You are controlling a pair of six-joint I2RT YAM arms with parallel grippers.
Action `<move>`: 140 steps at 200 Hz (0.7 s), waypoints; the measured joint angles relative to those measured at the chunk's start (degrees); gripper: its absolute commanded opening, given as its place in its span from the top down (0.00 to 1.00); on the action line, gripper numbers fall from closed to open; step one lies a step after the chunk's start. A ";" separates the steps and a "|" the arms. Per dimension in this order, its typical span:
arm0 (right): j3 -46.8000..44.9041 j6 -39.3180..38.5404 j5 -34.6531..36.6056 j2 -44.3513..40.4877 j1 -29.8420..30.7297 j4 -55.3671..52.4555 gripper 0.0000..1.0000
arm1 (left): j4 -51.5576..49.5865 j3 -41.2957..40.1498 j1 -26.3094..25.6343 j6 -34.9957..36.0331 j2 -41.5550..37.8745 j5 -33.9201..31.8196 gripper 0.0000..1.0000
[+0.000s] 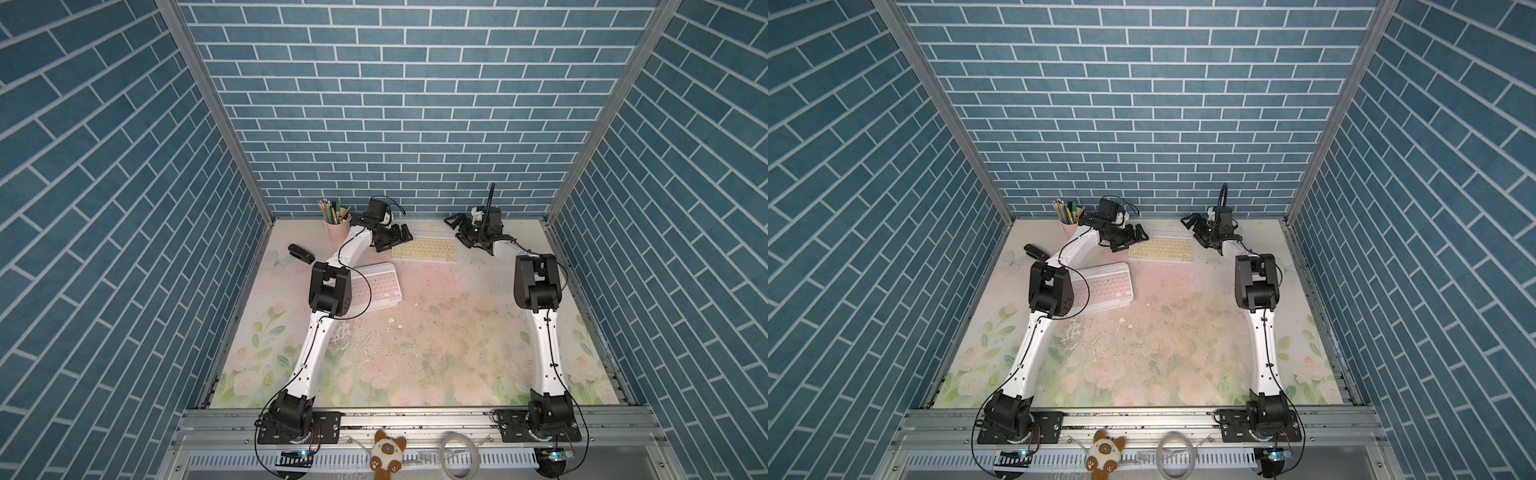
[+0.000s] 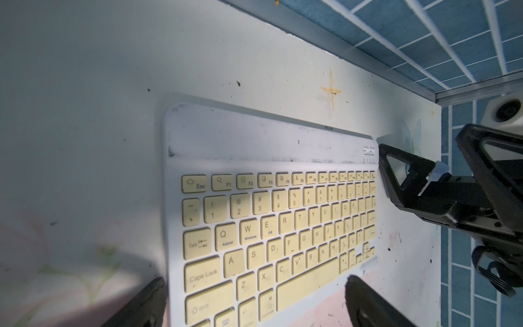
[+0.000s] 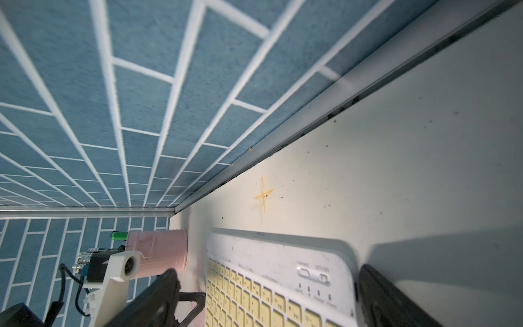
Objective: Stack the numeric keypads
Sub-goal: Pick up the numeric keypad from the center of the board.
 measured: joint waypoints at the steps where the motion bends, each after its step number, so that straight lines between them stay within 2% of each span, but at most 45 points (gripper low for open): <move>1: 0.00 0.02 -0.02 0.00 0.00 0.00 0.01 | 0.00 0.00 0.00 0.00 0.00 0.00 0.00; 52: -1.18 3.69 -1.25 0.02 -0.11 3.23 0.01 | -0.09 0.11 0.00 -0.28 0.00 0.00 0.00; 140: -11.04 14.23 -6.51 0.02 -0.17 27.17 0.01 | -1.14 0.63 0.00 -1.29 0.04 1.05 0.01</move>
